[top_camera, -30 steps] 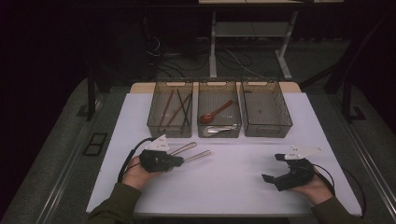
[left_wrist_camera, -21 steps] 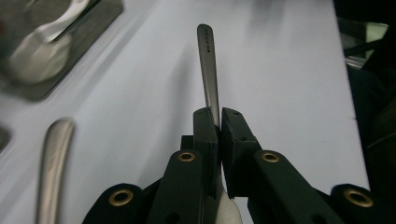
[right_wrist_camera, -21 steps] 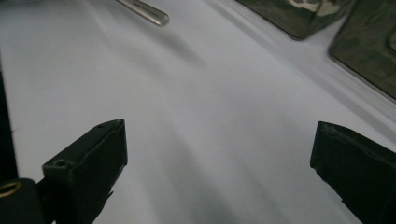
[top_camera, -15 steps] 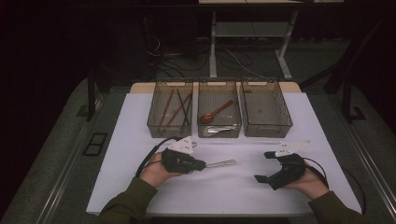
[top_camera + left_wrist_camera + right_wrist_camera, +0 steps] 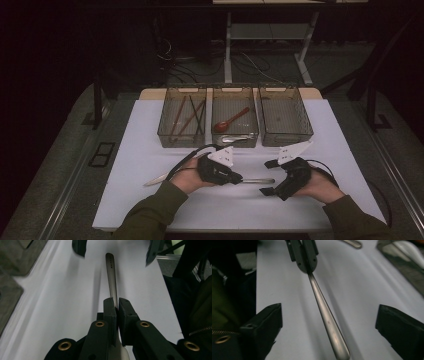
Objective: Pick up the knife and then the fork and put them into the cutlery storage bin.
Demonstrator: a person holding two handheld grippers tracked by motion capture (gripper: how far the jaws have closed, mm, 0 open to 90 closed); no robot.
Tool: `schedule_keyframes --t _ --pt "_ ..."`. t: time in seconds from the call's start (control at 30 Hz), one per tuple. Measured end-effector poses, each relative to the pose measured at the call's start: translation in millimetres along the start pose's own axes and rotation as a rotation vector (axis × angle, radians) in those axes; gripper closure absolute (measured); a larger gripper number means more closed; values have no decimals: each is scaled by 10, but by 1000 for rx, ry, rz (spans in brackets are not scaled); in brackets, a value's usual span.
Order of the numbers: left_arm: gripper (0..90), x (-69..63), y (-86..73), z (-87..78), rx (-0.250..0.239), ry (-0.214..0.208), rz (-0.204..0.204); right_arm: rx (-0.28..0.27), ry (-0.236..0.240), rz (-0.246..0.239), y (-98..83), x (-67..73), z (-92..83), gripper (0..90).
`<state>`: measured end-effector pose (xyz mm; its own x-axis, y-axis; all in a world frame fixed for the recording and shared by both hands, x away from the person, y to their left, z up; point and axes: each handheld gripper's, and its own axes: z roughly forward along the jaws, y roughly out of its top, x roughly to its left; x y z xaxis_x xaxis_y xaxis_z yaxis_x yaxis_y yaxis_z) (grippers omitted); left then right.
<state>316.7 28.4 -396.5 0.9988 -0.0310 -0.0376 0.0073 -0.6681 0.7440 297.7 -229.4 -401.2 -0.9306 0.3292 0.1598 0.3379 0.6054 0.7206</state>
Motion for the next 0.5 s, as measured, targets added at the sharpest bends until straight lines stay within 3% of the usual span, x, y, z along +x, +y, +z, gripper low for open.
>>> schedule_keyframes --t 0.03,0.07,0.23,0.33,0.5 --pt "844 -8 13 9 0 -4 8 17 18 -5 18 -5 23 121" --pt "844 -14 20 16 2 -10 16 37 28 -44 27 -36 39 144" --pt "844 -25 17 25 12 -22 40 96 106 -70 82 -76 141 279" --pt "844 -41 18 20 7 -28 32 123 155 -65 105 -92 212 397" --pt "844 -58 28 28 12 -38 44 153 192 -66 141 -99 301 552"
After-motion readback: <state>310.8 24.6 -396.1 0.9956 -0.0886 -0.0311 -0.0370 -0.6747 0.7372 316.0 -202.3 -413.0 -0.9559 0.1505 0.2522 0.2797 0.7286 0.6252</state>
